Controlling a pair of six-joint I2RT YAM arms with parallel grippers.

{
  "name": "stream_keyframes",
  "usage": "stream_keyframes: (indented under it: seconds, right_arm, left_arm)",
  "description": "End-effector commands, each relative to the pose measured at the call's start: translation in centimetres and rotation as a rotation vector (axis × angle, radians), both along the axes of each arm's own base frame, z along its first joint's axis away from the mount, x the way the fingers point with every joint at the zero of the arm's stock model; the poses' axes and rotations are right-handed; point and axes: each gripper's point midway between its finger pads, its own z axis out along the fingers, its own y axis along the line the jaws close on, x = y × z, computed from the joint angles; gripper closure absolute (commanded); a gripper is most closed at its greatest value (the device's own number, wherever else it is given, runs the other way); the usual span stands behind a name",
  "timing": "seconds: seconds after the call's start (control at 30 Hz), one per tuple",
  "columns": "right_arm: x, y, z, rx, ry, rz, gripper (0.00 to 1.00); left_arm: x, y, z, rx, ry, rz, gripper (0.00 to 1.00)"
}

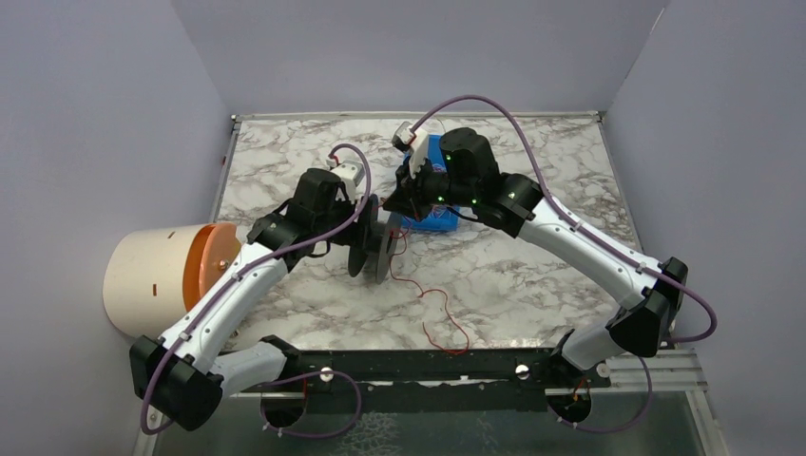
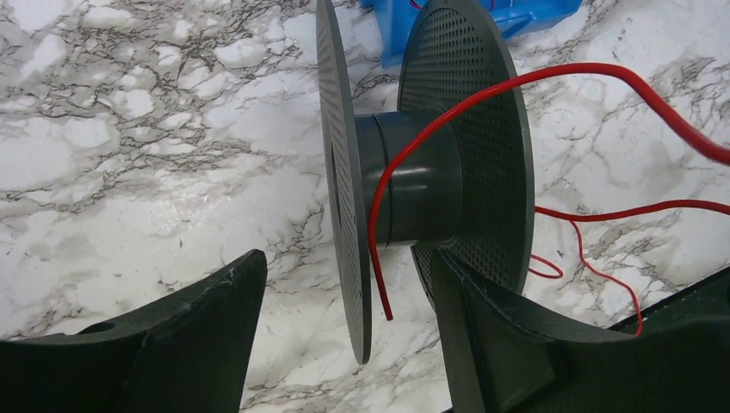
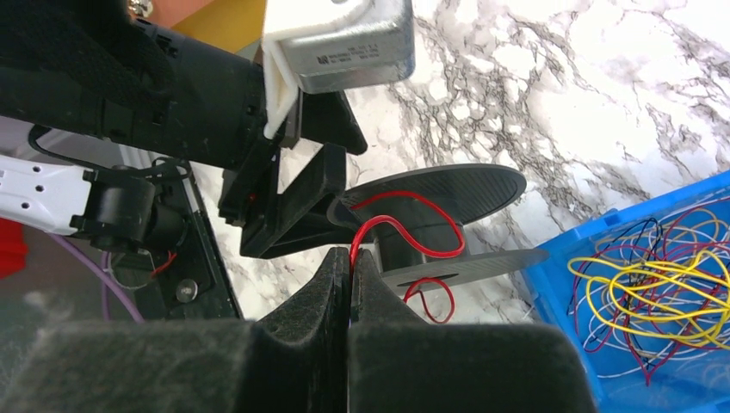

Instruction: Wrap the cables

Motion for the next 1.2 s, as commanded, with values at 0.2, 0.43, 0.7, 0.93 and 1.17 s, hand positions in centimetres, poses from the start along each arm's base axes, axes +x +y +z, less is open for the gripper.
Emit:
stream_keyframes:
  seconds: [0.2,0.43,0.7,0.93,1.17]
  right_arm:
    - [0.0,0.7,0.5,0.050,0.002,0.019,0.99]
    - [0.1,0.8,-0.3,0.040,0.016,0.014,0.99]
    - [0.3,0.8,-0.7,0.046,0.024,0.003,0.99]
    - [0.4,0.9,-0.9,0.050,0.032,0.003,0.99]
    - [0.3,1.0,-0.9,0.054,0.037,0.007,0.99]
  left_arm:
    - [1.0,-0.6,-1.2,0.004,0.003,-0.023,0.34]
    - [1.1,-0.8,-1.5,0.000,0.013,-0.029,0.43]
    - [1.2,-0.6,-2.0,0.020,0.018,-0.025,0.49]
    - [1.3,-0.6,-2.5,0.032,0.031,-0.025,0.53]
    - [1.4,-0.5,-2.6,0.037,0.031,-0.018,0.62]
